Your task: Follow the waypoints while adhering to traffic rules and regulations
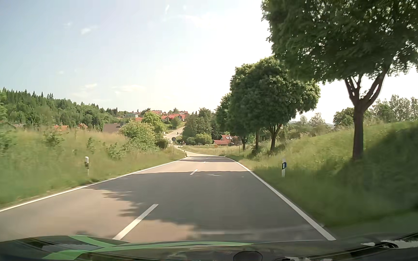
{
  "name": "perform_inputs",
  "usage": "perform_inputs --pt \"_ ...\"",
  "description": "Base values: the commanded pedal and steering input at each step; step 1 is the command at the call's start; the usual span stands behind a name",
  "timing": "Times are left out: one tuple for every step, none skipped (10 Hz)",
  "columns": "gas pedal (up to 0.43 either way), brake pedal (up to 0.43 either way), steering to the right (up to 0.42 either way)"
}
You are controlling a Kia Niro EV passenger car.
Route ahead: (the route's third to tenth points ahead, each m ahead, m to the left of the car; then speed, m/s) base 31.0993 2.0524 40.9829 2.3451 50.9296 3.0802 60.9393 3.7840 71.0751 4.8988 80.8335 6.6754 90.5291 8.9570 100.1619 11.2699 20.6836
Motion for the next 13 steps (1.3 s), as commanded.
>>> perform_inputs --pt "0.000 0.140 -0.006" --pt "0.000 0.134 -0.007" --pt "0.000 0.122 -0.008" --pt "0.000 0.116 -0.008" --pt "0.000 0.116 -0.010" --pt "0.000 0.116 -0.011" --pt "0.000 0.116 -0.014" --pt "0.000 0.116 -0.014" --pt "0.000 0.116 -0.014" --pt "0.000 0.104 -0.014" --pt "0.000 0.055 -0.013" --pt "0.000 0.024 -0.013" --pt "0.000 0.012 -0.013"
